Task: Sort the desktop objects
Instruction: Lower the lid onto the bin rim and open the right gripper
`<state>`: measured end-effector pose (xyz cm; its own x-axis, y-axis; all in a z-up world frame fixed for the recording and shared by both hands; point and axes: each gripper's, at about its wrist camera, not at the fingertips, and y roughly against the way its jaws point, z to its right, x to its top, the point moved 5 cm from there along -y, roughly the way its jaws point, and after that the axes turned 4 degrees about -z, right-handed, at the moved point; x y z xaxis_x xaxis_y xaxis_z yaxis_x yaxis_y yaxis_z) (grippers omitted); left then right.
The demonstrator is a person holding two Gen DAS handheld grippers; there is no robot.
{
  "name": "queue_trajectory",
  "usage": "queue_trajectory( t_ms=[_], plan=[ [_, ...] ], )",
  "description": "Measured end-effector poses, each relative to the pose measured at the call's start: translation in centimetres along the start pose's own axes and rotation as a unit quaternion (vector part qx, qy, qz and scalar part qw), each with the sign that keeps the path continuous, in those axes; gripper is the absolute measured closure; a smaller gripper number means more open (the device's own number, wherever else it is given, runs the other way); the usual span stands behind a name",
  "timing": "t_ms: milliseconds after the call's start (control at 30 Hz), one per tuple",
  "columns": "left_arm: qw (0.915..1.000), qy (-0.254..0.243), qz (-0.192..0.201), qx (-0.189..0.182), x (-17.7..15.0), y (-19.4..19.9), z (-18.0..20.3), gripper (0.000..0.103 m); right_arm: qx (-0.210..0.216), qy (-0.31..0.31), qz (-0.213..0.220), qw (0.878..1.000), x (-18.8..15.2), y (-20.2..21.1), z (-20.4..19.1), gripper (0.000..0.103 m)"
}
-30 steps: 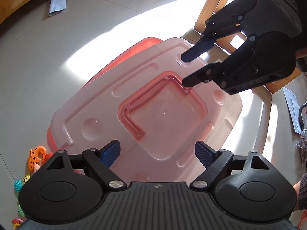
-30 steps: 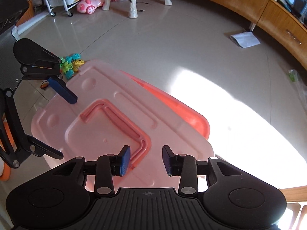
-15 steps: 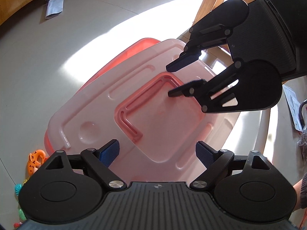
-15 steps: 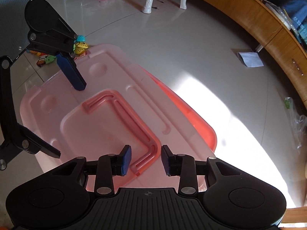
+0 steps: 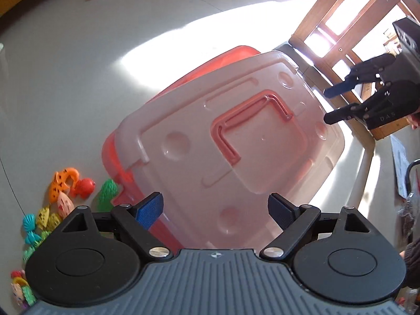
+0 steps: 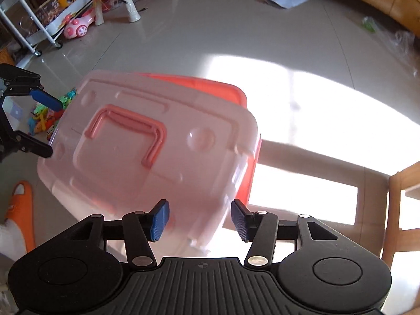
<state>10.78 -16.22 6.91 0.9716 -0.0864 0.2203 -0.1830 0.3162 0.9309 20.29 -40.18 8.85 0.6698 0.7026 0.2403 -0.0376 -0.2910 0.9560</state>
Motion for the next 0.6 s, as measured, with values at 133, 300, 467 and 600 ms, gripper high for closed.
queue_trajectory(
  t_ms=[133, 300, 467, 600],
  plan=[
    [0.9995, -0.002, -0.03, -0.011, -1.4, -0.5, -0.1, 0.014, 0.03, -0.025, -0.002, 0.999, -1.6, -0.7, 0.5, 0.049],
    [0.9977, -0.024, -0.057, -0.027, -2.5, -1.7, 0.8, 0.014, 0.049, -0.031, -0.001, 0.998, -1.1, -1.4, 0.6, 0.043],
    [0.9973, -0.021, -0.068, -0.018, -2.6, -2.6, 0.5, 0.014, 0.058, -0.043, 0.002, 0.997, 0.1, -2.3, 0.9, 0.042],
    [0.9973, -0.013, -0.071, -0.016, -2.7, -2.8, -0.1, 0.014, 0.061, -0.055, -0.005, 0.997, 0.3, -2.7, 1.5, 0.038]
  ],
)
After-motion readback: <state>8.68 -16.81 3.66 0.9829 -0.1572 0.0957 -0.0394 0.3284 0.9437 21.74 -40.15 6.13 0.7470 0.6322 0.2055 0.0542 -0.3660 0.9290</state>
